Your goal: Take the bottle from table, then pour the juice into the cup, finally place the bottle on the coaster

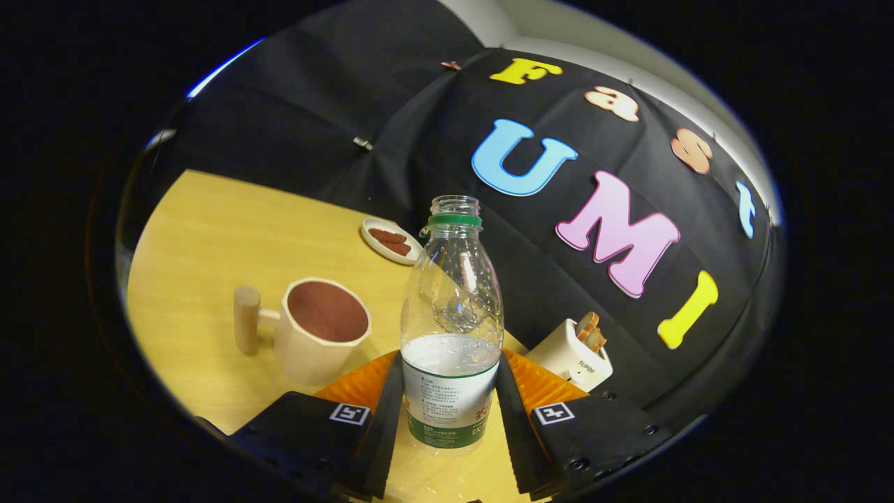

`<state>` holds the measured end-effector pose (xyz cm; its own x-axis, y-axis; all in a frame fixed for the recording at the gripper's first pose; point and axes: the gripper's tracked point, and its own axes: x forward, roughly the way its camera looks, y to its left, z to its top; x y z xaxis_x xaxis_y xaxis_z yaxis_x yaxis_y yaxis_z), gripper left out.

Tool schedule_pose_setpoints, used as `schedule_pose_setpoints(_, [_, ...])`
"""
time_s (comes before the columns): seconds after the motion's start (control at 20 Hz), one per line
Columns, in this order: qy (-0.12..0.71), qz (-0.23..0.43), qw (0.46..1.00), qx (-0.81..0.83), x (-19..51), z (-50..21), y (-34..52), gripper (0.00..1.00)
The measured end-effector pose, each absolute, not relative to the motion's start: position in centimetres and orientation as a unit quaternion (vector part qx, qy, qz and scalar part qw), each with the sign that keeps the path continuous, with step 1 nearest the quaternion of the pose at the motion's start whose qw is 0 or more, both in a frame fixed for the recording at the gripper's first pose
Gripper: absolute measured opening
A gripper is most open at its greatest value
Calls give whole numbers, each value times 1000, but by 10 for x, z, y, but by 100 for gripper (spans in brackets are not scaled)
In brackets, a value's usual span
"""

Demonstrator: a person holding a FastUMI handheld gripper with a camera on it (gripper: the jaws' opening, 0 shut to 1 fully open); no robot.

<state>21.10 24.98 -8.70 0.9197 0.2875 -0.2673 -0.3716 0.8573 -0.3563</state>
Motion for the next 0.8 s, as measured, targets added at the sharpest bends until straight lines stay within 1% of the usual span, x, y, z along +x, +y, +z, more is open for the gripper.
schedule_pose_setpoints(0.25, [78,177,980,-47,230,-62,249,70])
schedule_pose_setpoints(0.45, [48,176,982,58,249,-47,240,71])
schedule_pose_setpoints(0.65, [44,145,986,69,271,-62,221,71])
schedule_pose_setpoints(0.8, [35,137,989,47,285,-73,218,73])
